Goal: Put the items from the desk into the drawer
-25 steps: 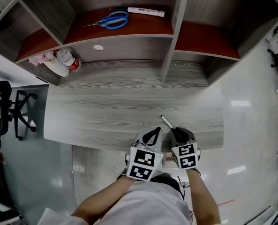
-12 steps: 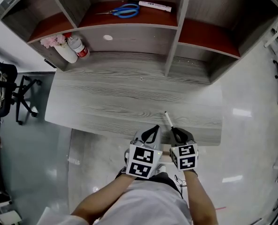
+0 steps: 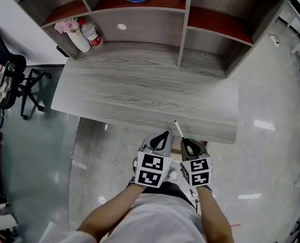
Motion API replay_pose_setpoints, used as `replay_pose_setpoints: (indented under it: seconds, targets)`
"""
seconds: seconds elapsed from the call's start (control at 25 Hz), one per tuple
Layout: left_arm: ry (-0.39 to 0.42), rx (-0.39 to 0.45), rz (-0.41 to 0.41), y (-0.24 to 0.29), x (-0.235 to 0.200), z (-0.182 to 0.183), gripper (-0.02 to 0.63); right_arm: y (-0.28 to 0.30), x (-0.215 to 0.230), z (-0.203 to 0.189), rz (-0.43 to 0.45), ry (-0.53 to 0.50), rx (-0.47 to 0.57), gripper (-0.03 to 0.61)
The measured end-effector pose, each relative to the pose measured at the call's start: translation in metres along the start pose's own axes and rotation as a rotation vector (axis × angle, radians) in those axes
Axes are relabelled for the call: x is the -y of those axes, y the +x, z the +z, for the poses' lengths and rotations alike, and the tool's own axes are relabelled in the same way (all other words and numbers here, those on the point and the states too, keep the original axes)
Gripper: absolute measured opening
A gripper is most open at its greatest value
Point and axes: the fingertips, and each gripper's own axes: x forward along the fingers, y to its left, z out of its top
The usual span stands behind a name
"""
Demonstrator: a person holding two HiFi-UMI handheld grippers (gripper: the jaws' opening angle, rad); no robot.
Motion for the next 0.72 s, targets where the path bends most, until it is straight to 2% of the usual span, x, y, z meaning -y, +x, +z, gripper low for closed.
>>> replay_pose_setpoints:
  seconds: [0.48,0.72]
  targets:
    - [-0.075,0.001,0.059,-0.032,0.022,-0.048,0.003,-0.037,-0.023,-0.046,0.035,-0.020,0.019,0.040]
    - [-0.081,0.022,0.059,-0.028,0.030,-0.056,0.003,-0.037,-0.022,-0.074,0.027,0.002,0.000,0.040]
